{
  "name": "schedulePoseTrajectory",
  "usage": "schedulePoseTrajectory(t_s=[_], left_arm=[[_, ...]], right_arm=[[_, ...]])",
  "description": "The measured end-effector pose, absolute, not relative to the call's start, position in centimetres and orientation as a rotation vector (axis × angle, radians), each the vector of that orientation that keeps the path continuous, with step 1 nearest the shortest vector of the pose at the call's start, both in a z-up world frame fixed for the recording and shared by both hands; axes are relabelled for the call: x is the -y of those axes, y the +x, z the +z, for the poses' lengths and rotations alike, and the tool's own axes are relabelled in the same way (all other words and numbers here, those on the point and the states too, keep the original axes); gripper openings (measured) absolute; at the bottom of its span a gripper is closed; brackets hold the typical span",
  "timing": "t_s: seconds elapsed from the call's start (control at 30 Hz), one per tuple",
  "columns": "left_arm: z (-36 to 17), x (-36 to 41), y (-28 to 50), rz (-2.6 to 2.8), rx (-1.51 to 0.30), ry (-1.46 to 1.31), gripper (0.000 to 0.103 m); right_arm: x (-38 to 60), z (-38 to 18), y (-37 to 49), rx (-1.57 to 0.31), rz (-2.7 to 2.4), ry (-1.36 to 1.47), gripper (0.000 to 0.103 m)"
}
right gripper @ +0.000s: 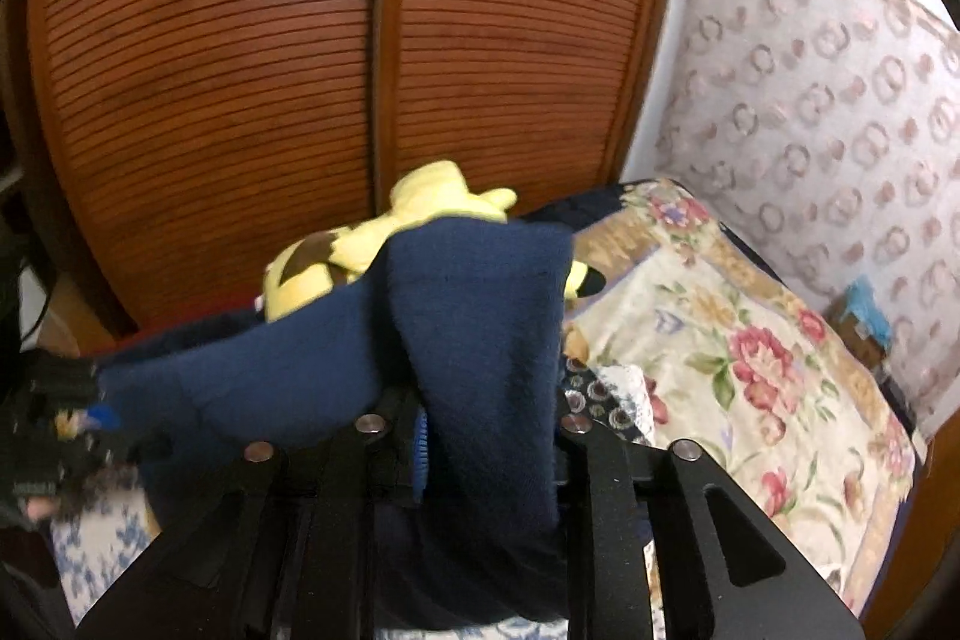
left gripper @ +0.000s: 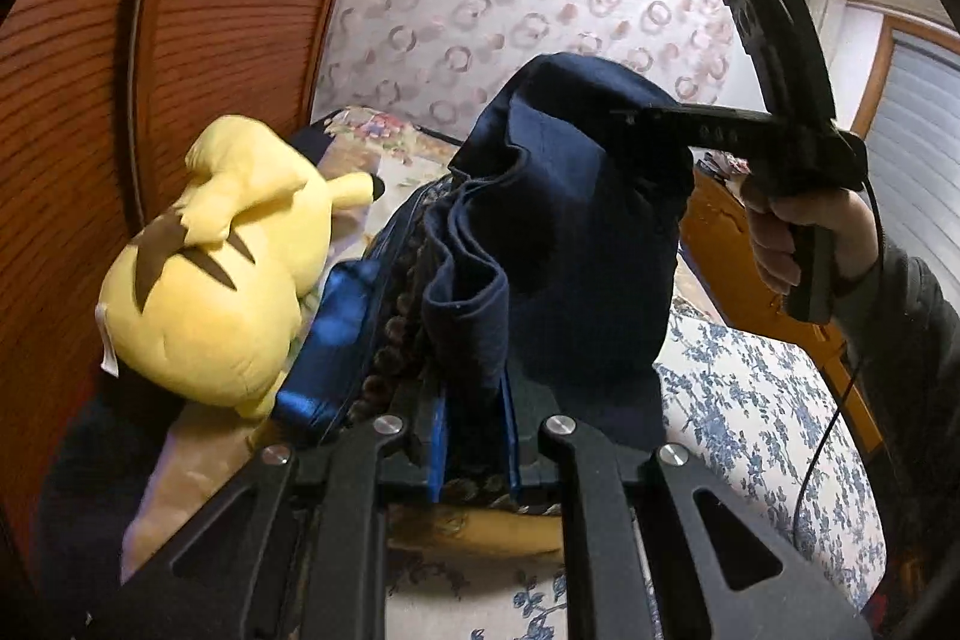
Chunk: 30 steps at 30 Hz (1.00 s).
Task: Fold small clothes
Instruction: 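Lift the folded navy shirt with both grippers and carry it toward the yellow plush, then lower the shirt onto the patterned pillow and open both grippers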
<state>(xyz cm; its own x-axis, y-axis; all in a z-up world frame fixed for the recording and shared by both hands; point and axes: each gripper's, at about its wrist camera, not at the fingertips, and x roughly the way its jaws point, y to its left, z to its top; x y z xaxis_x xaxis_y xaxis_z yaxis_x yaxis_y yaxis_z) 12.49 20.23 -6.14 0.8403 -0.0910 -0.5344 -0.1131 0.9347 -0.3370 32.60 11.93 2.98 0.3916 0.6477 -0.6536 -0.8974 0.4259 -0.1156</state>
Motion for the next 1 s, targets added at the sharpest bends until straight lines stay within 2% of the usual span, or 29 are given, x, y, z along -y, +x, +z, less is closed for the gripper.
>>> schedulePoseTrajectory(t_s=[0.07,0.1,0.13,0.27,0.37,0.77,1.0], left_arm=[[-6.5,-20.4,12.5,0.015,-0.582,-0.369,0.012],[-6.6,-20.4,12.6,0.017,-0.585,-0.369,0.012],[-6.6,-20.6,12.5,0.019,-0.585,-0.368,0.012],[-7.3,-21.0,12.6,0.027,-0.595,-0.379,0.012],[-7.6,-21.2,12.5,0.030,-0.602,-0.383,0.012],[-7.3,-20.7,12.6,0.032,-0.622,-0.349,0.013],[-5.2,-19.4,11.3,0.077,-0.595,-0.261,0.018]], right_arm=[[-11.9,2.9,33.1,-0.576,0.992,-0.468,0.038],[-11.8,3.1,33.3,-0.567,0.969,-0.460,0.050],[-11.4,3.3,33.4,-0.547,0.939,-0.455,0.056],[-9.9,4.6,33.7,-0.475,0.852,-0.426,0.059],[-8.9,4.6,33.7,-0.500,0.885,-0.398,0.059],[-10.7,-5.0,34.4,-0.717,0.931,-0.376,0.060],[-8.5,-3.1,32.1,-0.655,0.859,-0.327,0.060]])
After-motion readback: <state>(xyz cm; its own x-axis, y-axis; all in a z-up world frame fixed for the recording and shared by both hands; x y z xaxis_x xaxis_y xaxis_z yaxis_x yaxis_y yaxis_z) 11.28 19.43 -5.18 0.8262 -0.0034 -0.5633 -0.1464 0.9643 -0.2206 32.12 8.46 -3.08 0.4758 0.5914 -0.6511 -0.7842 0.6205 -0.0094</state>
